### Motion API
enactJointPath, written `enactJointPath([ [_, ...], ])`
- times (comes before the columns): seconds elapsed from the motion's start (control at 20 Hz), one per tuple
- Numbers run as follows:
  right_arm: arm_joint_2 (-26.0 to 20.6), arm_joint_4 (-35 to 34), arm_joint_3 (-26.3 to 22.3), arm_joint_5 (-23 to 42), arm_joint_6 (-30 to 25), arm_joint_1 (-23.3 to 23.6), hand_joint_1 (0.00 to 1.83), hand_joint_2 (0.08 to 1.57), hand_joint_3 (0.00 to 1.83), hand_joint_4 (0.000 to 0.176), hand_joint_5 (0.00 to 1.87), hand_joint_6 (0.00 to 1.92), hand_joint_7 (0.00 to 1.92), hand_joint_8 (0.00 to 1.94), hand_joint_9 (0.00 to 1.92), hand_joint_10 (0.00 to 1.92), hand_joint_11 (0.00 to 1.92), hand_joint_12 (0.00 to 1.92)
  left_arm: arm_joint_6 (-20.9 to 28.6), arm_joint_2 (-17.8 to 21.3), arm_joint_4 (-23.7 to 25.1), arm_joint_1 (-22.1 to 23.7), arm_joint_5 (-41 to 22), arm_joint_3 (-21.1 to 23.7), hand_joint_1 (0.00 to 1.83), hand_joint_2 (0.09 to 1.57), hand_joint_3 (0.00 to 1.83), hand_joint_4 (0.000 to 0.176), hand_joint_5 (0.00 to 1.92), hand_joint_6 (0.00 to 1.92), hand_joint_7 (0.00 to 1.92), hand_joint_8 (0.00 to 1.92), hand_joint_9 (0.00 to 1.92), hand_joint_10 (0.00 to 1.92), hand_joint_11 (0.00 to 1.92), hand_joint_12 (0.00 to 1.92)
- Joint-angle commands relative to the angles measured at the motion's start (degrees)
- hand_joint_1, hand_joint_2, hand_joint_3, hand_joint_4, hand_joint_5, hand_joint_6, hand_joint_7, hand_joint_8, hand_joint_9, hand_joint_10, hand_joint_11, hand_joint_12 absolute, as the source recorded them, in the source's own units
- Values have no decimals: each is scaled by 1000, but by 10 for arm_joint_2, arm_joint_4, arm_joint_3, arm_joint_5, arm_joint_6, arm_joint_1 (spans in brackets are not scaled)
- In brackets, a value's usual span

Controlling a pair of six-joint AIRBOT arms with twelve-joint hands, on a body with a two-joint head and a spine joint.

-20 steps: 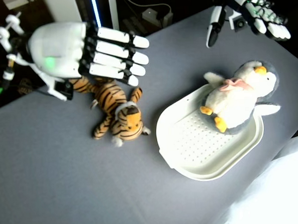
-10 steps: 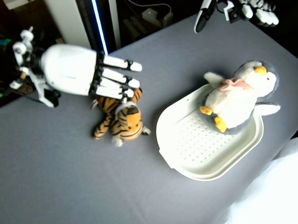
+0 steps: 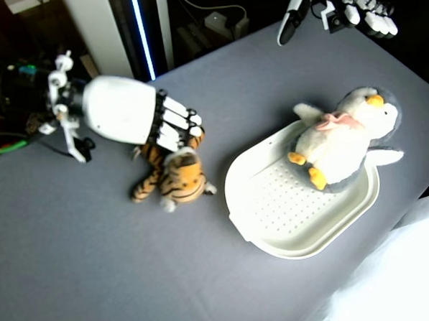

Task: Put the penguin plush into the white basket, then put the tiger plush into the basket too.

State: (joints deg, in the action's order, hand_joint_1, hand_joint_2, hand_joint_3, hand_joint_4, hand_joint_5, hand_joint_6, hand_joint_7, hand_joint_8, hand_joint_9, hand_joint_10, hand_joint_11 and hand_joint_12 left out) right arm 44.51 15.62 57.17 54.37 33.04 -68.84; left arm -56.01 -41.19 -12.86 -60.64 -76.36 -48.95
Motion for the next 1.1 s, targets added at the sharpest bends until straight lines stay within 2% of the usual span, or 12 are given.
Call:
enactJointPath([
  [0.0, 1, -16, 1, 43, 5, 5, 1755, 1000, 0, 0, 684, 13, 706, 66, 816, 1290, 1023, 1151, 2, 3, 14, 4, -76, 4, 687, 790, 8, 176, 0, 0, 0, 0, 0, 0, 0, 0],
  [0.15, 2, -18, 1, 43, 5, 5, 1639, 1037, 5, 0, 643, 2, 675, 87, 919, 1194, 936, 1443, 2, 5, 13, -1, -79, 6, 670, 798, 9, 176, 0, 0, 0, 0, 0, 0, 0, 0],
  [0.3, 7, -19, 3, 43, 5, 7, 1626, 1018, 1, 0, 737, 3, 712, 61, 984, 1070, 972, 1325, 3, 5, 13, -2, -80, 6, 657, 803, 8, 174, 0, 0, 0, 0, 0, 0, 0, 0],
  [0.45, 11, -17, 5, 40, 5, 7, 1341, 965, 0, 0, 596, 0, 659, 13, 612, 831, 630, 1462, 5, 5, 13, -2, -81, 6, 672, 811, 10, 176, 0, 0, 0, 0, 0, 0, 0, 0],
  [0.5, 11, -16, 5, 38, 5, 7, 1290, 938, 0, 0, 559, 0, 587, 2, 548, 573, 395, 1286, 5, 5, 13, -2, -81, 6, 656, 816, 11, 176, 0, 0, 0, 0, 0, 0, 0, 0],
  [0.55, 11, -14, 5, 37, 5, 8, 1264, 925, 0, 18, 451, 0, 415, 0, 493, 168, 130, 1081, 6, 4, 13, -2, -81, 6, 650, 809, 7, 176, 0, 0, 0, 0, 0, 0, 0, 0],
  [0.6, 11, -14, 5, 36, 5, 8, 1264, 925, 0, 18, 451, 0, 415, 0, 493, 168, 130, 1081, 6, 4, 13, -2, -81, 6, 650, 809, 7, 176, 0, 0, 0, 0, 0, 0, 0, 0],
  [0.75, 11, -10, 5, 31, 5, 10, 1246, 893, 0, 78, 348, 0, 187, 0, 285, 2, 6, 975, 6, 4, 13, -2, -81, 6, 674, 803, 2, 176, 0, 0, 0, 0, 0, 0, 0, 0],
  [0.9, 13, -8, 5, 24, 10, 12, 1289, 928, 2, 48, 462, 4, 298, 9, 524, 58, 301, 1127, 8, 4, 13, -2, -82, 6, 709, 815, 6, 176, 0, 0, 0, 0, 0, 0, 0, 0],
  [0.95, 15, -8, 5, 17, 15, 14, 1377, 948, 2, 0, 613, 10, 495, 35, 754, 167, 567, 1258, 8, 4, 13, -2, -81, 6, 704, 819, 7, 176, 0, 0, 0, 0, 0, 0, 0, 0],
  [1.0, 15, -8, 6, 15, 17, 14, 1575, 952, 0, 0, 851, 26, 774, 88, 1083, 633, 892, 1190, 9, 4, 13, -3, -82, 6, 703, 823, 8, 176, 0, 0, 0, 0, 0, 0, 0, 0],
  [1.05, 15, -8, 6, 15, 18, 16, 1332, 1070, 0, 0, 1113, 409, 874, 1020, 1033, 1113, 1007, 1358, 9, 4, 13, -3, -82, 6, 705, 832, 12, 173, 0, 0, 0, 0, 0, 0, 0, 0],
])
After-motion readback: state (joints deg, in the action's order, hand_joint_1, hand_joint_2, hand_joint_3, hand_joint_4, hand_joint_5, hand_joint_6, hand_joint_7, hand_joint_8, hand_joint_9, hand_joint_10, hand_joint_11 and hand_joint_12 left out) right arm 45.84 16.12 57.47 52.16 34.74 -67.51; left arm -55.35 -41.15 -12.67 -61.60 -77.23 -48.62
